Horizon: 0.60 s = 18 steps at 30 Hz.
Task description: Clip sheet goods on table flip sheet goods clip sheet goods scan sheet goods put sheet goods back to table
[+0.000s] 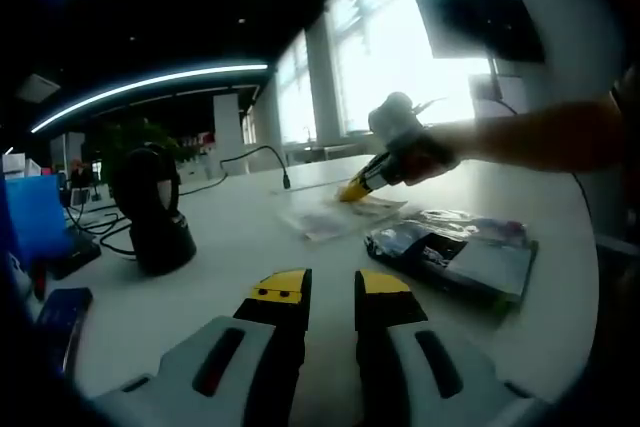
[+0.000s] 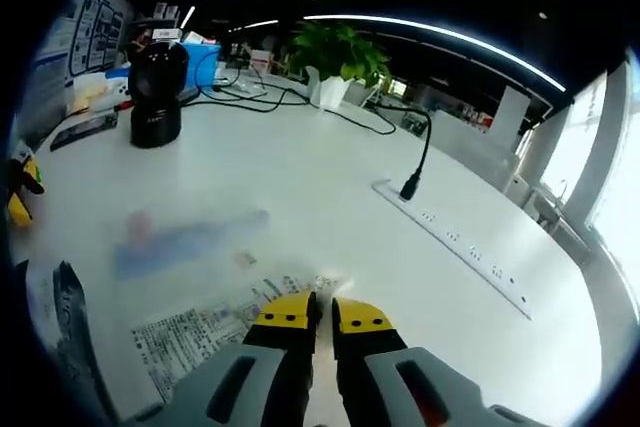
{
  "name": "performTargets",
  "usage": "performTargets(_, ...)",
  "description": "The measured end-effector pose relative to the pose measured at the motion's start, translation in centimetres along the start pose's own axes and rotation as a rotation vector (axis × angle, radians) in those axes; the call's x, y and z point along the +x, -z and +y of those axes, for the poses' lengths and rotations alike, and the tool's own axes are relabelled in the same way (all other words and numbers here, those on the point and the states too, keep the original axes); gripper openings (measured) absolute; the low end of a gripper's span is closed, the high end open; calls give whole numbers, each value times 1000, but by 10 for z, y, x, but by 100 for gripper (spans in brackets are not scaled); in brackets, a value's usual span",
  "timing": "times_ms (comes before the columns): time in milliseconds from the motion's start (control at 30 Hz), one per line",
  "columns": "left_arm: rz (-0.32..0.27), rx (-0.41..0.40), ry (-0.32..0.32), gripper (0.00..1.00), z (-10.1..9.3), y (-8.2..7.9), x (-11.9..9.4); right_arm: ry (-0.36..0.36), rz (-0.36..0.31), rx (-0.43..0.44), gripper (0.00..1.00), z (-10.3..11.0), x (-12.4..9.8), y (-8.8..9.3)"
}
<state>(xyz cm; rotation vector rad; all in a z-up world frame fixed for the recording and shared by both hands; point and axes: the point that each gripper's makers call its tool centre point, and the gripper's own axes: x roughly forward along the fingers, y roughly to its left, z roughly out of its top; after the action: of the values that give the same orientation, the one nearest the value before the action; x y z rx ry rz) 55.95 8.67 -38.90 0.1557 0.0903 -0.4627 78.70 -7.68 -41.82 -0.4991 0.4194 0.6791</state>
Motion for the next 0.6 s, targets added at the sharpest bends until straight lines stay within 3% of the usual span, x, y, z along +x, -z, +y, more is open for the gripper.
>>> performTargets(167,0,0,-1,11,0,0,0,10,0,62,6,-1,-1,2)
performTargets(333,0,0,0,11,0,0,0,42,-1,50,15,-11,0,2)
performTargets(600,1,0,0,11,0,0,0,55,-2,31,15,-9,-2,2)
